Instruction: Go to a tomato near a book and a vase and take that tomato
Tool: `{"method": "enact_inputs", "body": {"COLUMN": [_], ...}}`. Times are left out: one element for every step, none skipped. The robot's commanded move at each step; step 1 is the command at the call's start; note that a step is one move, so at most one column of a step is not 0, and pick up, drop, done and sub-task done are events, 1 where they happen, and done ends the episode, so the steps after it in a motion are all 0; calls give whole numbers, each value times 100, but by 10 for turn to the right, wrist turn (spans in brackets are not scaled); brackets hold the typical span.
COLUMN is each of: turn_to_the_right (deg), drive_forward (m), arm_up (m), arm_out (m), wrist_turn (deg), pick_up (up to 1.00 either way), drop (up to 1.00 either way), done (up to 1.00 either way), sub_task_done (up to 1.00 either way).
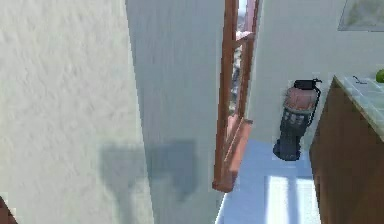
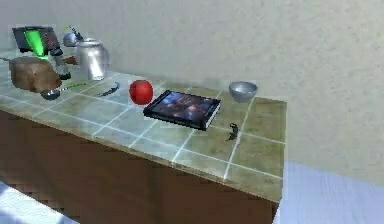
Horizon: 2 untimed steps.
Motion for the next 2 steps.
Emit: {"method": "enact_inputs", "body": {"turn_to_the_right": [450, 450], "drive_forward": [0, 0], "arm_up": [0, 0], "arm_out": [0, 0], "wrist_turn": [0, 0], "pick_up": [0, 0], "drop": [0, 0], "done": [0, 0], "sub_task_done": [0, 0]}}
